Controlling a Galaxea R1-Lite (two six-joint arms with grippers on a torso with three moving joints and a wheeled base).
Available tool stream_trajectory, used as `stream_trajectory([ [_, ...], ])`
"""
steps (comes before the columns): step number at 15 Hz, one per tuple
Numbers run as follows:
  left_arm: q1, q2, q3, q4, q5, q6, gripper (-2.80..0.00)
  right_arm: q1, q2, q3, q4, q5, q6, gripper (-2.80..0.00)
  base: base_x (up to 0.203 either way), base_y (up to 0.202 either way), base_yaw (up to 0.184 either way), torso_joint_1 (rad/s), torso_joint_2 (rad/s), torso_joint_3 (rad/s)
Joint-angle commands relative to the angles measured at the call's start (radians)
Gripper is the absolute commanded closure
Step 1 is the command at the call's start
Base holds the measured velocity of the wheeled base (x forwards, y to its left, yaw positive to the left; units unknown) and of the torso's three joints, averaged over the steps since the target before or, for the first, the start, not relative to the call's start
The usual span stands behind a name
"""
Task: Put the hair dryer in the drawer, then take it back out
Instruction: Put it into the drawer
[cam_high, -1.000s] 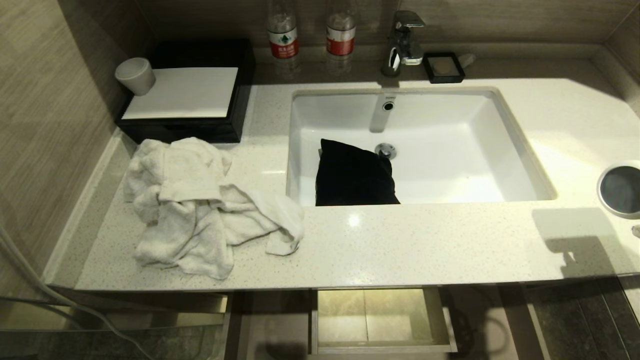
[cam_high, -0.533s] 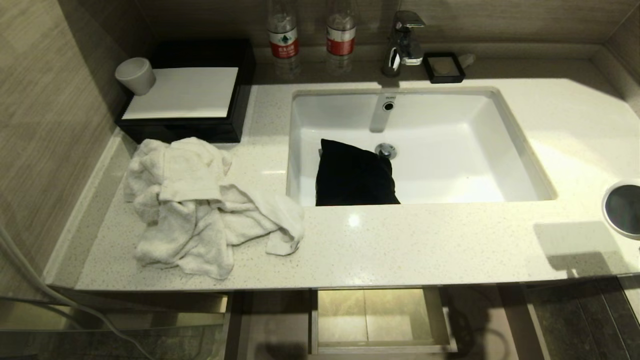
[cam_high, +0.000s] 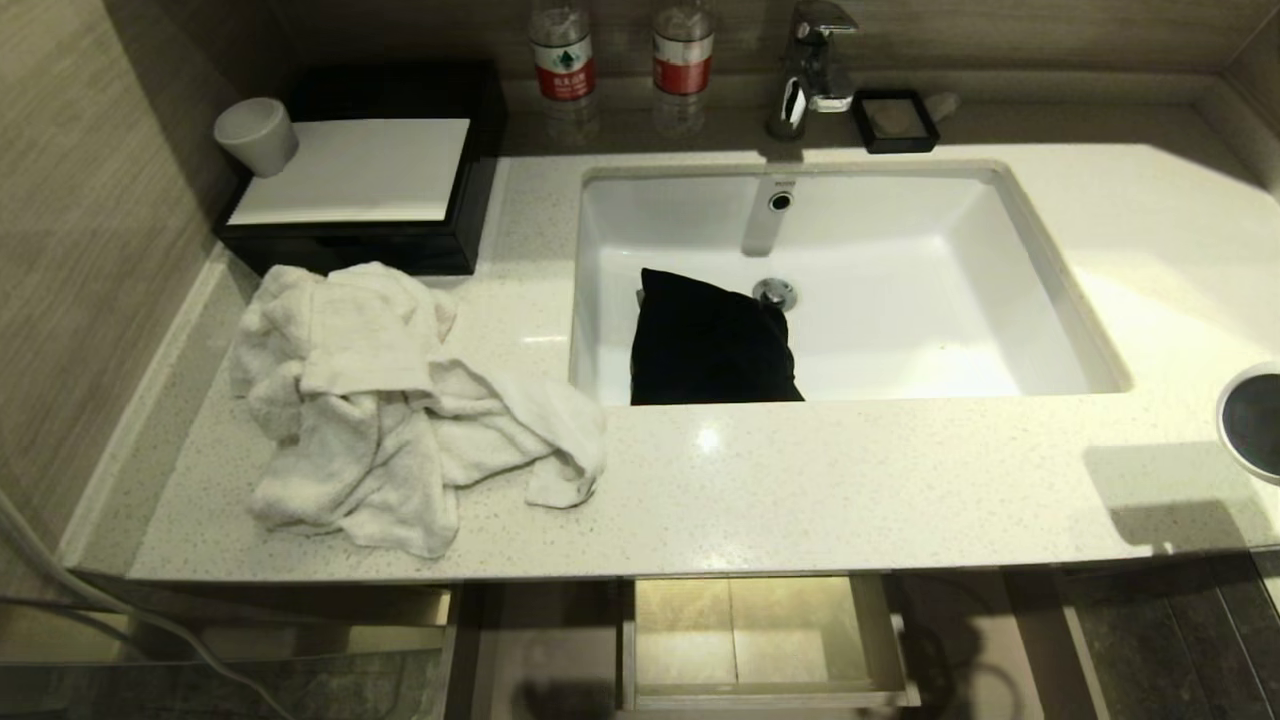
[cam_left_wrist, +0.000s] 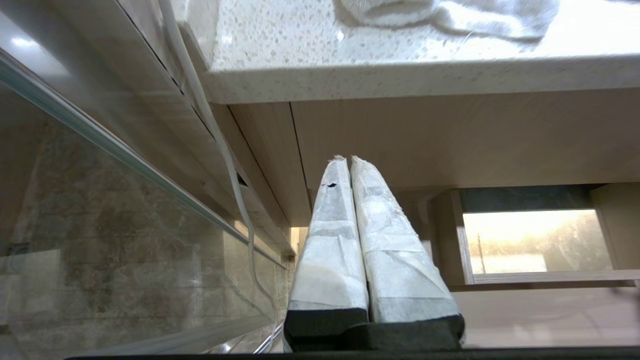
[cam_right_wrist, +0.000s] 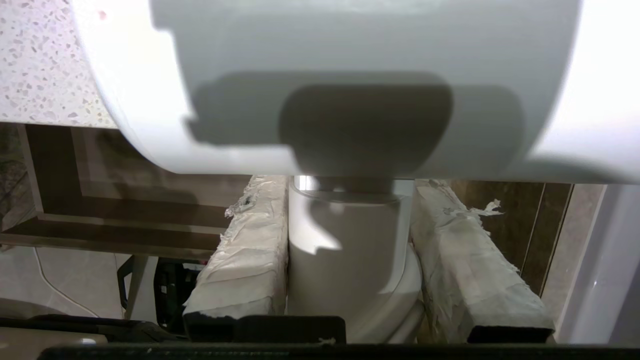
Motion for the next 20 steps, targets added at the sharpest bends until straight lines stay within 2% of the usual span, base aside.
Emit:
stream_trajectory([
  [1,0.000,0.000,0.002,0.000,0.000,0.000,0.00,0.000,-0.013,0.007,0.000,0.004,-0.002,0.00,0.000,0.000,0.000,-0.133,0.36,0.218],
  [5,0.000,0.000,0.002,0.000,0.000,0.000,0.00,0.002,-0.028,0.023,0.002,0.006,-0.005,0.00,0.000,0.000,0.000,-0.131,0.34,0.215],
  [12,0.000,0.000,0.001,0.000,0.000,0.000,0.00,0.002,-0.028,0.028,-0.025,0.006,-0.005,0.00,0.000,0.000,0.000,-0.033,0.04,0.006],
  [20,0.000,-0.001,0.002,0.000,0.000,0.000,0.00,0.002,-0.062,0.139,-0.033,0.005,-0.005,0.00,0.000,0.000,0.000,-0.336,0.21,-0.124],
])
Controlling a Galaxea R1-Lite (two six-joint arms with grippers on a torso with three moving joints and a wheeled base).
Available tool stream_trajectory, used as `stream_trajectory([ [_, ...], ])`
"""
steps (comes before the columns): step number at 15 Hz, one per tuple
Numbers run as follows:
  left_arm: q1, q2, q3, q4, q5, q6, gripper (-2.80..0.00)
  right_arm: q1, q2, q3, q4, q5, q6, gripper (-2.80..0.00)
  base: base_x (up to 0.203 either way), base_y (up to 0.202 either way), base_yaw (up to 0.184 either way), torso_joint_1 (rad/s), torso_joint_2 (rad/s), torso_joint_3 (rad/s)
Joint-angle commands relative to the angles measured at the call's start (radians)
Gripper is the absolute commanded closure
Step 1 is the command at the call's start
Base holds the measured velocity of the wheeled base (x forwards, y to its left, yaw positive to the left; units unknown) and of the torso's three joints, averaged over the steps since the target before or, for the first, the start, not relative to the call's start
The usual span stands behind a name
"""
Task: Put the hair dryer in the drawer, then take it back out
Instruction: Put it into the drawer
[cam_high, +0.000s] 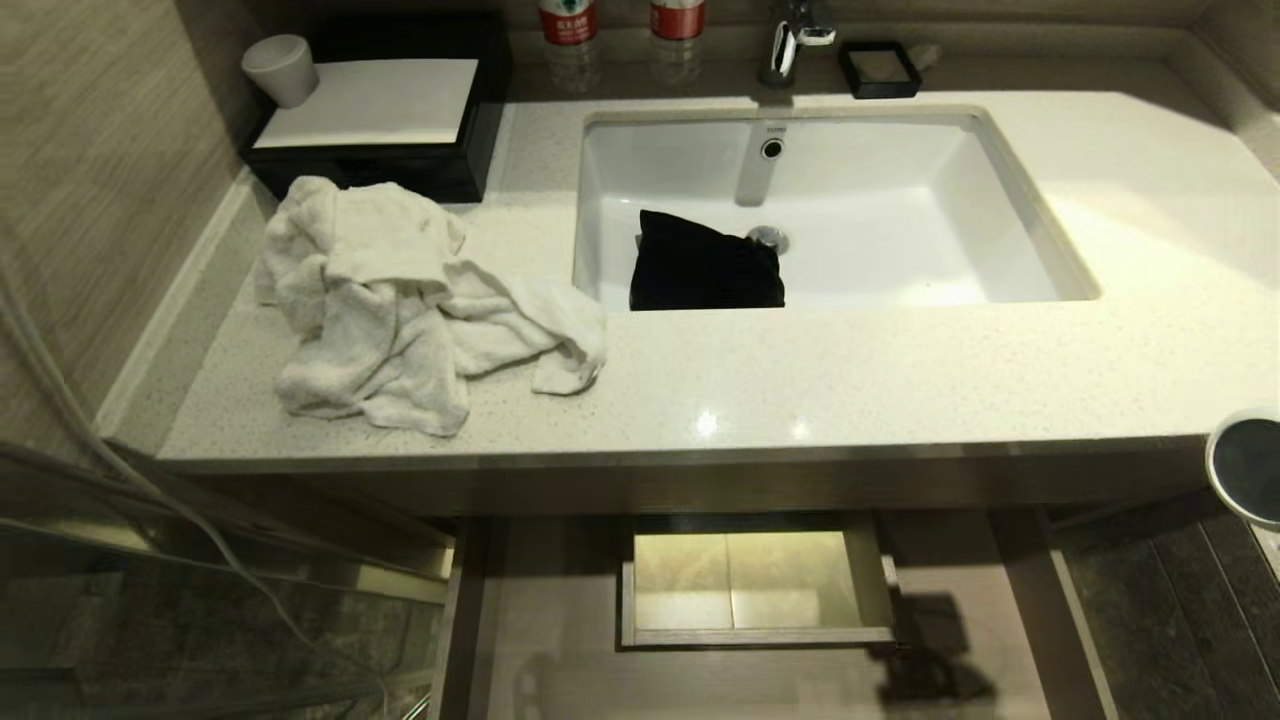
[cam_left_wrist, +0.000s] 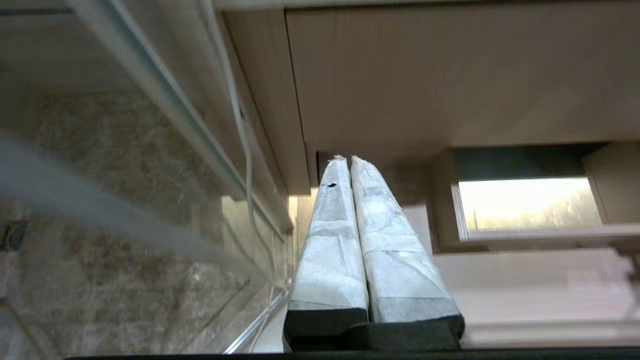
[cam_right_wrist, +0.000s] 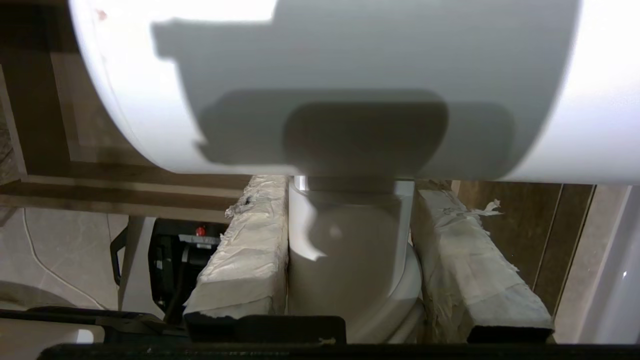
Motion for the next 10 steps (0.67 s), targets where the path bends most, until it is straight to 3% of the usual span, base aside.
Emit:
stream_trajectory([
  [1,0.000,0.000,0.002,0.000,0.000,0.000,0.00,0.000,-0.017,0.032,0.003,0.002,-0.002,0.00,0.000,0.000,0.000,-0.344,0.17,-0.178],
  [10,0.000,0.000,0.002,0.000,0.000,0.000,0.00,0.000,-0.031,0.067,0.000,0.002,-0.002,0.00,0.000,0.000,0.000,-0.322,0.11,-0.220],
])
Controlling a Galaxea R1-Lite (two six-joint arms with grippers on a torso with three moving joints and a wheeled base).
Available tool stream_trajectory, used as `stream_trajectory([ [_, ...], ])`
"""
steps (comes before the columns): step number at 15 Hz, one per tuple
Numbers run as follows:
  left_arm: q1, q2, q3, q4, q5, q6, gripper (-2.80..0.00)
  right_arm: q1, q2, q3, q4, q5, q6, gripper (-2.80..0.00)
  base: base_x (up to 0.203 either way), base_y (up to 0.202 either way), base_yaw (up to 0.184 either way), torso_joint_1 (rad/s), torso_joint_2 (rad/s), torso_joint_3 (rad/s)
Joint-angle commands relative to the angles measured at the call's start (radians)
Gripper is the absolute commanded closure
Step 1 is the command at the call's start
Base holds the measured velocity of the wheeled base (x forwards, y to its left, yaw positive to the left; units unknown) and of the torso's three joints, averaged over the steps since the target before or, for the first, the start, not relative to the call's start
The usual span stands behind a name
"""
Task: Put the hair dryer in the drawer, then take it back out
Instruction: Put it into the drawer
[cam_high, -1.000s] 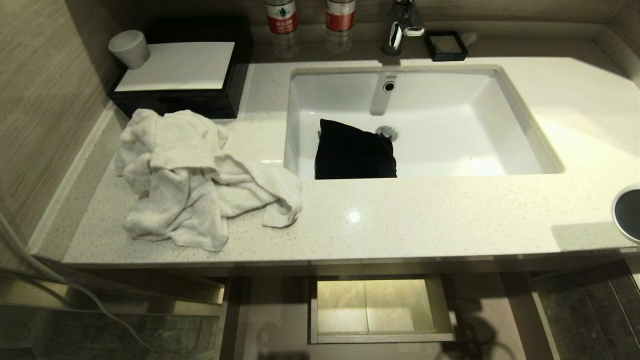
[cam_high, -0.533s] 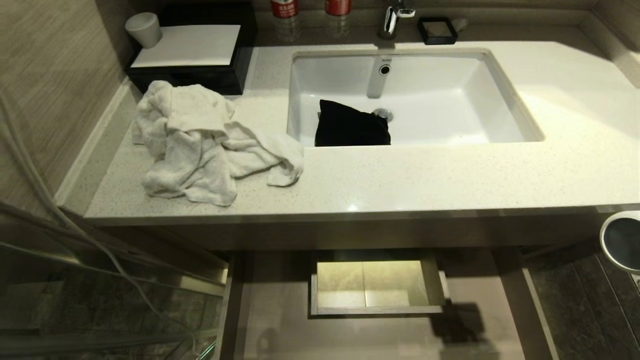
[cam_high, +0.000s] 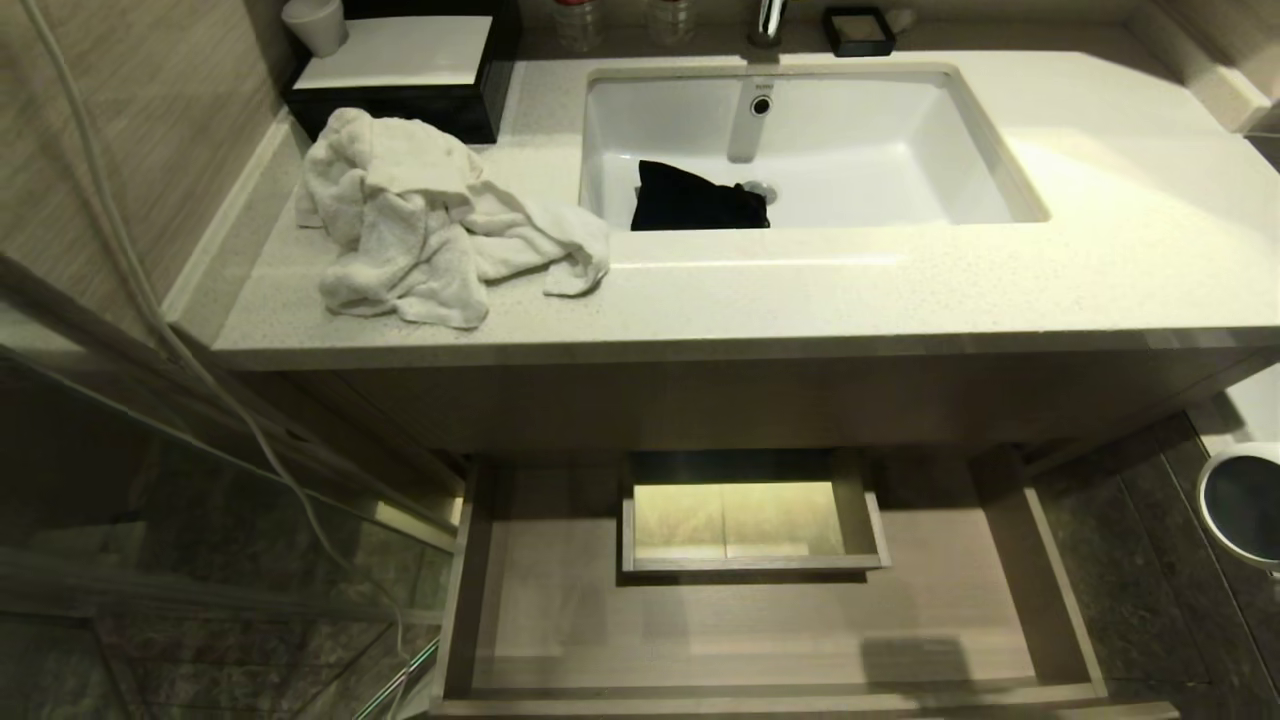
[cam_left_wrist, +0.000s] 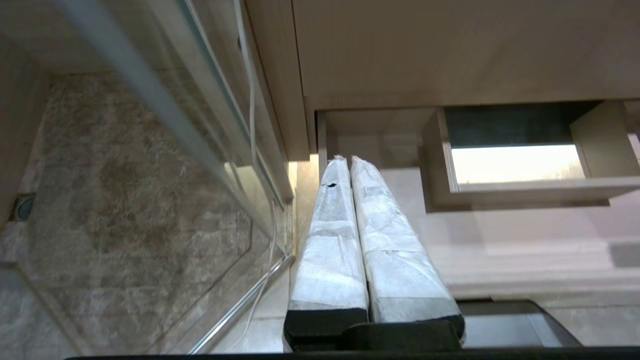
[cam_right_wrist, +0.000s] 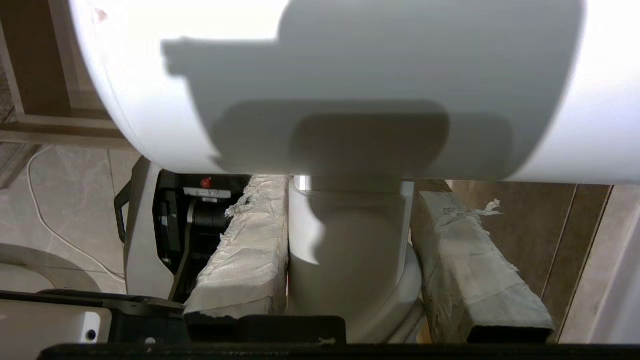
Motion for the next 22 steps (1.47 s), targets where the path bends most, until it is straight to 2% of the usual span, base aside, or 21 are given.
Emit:
stream_trajectory([
  [1,0.000,0.000,0.000,0.000,0.000,0.000,0.00,-0.001,-0.006,0.012,0.003,0.002,-0.002,0.00,0.000,0.000,0.000,-0.298,0.05,-0.260],
  [5,0.000,0.000,0.002,0.000,0.000,0.000,0.00,0.000,-0.009,0.023,0.002,0.002,-0.002,0.00,0.000,0.000,0.000,-0.273,0.01,-0.265],
  [9,0.000,0.000,0.002,0.000,0.000,0.000,0.00,0.000,-0.006,0.032,0.006,0.002,-0.002,0.00,0.000,0.000,0.000,-0.067,0.00,-0.073],
  [14,0.000,0.000,0.002,0.000,0.000,0.000,0.00,0.000,-0.011,0.055,0.003,0.001,-0.004,0.00,0.000,0.000,0.000,-0.005,0.01,0.003],
  [22,0.000,0.000,0.002,0.000,0.000,0.000,0.00,0.000,-0.018,0.095,-0.046,0.001,-0.004,0.00,0.000,0.000,0.000,-0.170,0.34,0.162],
])
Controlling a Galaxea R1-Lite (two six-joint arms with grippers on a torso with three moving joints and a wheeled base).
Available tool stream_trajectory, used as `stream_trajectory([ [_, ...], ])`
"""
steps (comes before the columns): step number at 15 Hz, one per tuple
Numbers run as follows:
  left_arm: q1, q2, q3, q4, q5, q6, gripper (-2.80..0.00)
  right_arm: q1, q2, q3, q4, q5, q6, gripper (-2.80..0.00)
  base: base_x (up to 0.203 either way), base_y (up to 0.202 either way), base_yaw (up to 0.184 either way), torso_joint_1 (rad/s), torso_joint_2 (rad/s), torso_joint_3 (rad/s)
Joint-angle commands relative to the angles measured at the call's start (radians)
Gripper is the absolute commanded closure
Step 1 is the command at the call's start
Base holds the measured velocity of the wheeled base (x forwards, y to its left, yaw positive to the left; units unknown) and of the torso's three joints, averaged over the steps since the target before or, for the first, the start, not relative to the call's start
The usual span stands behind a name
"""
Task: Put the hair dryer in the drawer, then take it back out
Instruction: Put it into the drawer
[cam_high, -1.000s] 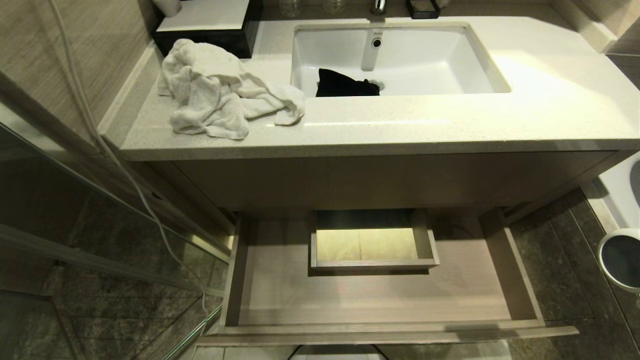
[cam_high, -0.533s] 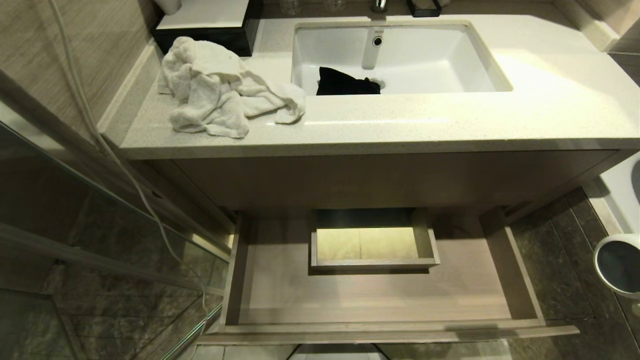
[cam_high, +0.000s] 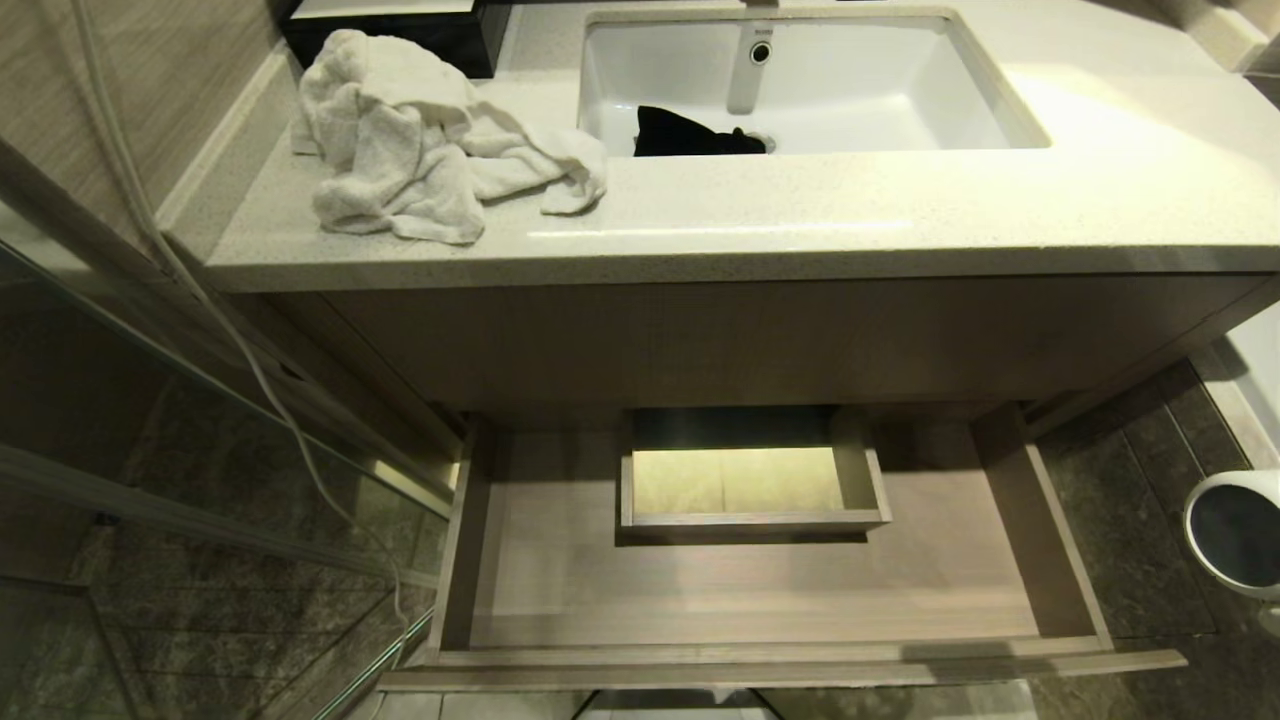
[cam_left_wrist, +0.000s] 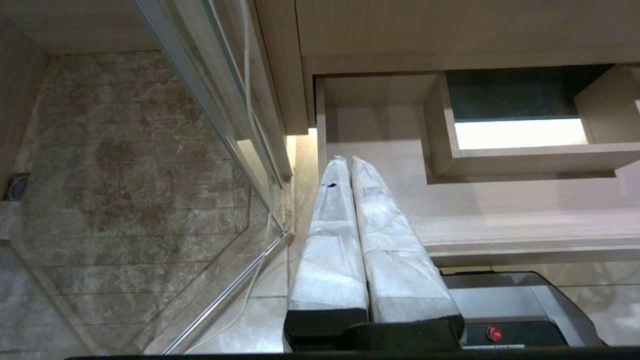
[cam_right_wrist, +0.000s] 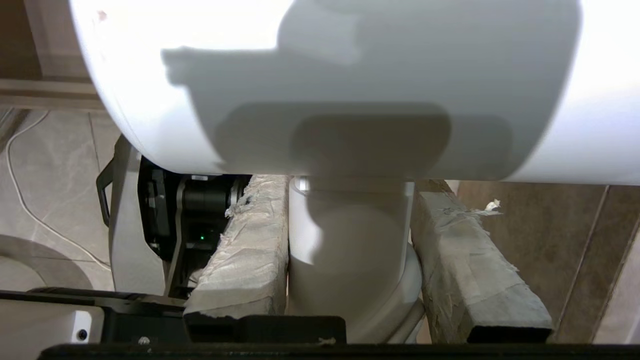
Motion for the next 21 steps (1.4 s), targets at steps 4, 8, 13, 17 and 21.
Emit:
stream_trajectory([
  [4,0.000,0.000,0.002,0.000,0.000,0.000,0.00,0.000,-0.013,0.033,-0.001,0.005,-0.026,0.00,0.000,0.000,0.000,-0.252,0.49,0.240],
  [8,0.000,0.000,0.000,0.000,0.000,0.000,0.00,0.000,-0.018,0.037,-0.002,0.005,-0.031,0.00,0.000,0.000,0.000,-0.289,0.55,0.257],
  [13,0.000,0.000,0.002,0.000,0.000,0.000,0.00,0.000,-0.018,0.051,-0.047,0.003,-0.031,0.00,0.000,0.000,0.000,-0.276,0.53,0.242],
  [17,0.000,0.000,0.002,0.000,0.000,0.000,0.00,0.000,-0.012,0.057,-0.048,0.005,-0.031,0.00,0.000,0.000,0.000,-0.278,0.50,0.218],
  [21,0.000,0.000,0.002,0.000,0.000,0.000,0.00,0.000,0.000,0.047,-0.047,0.004,-0.032,0.00,0.000,0.000,0.000,-0.181,0.33,0.139],
])
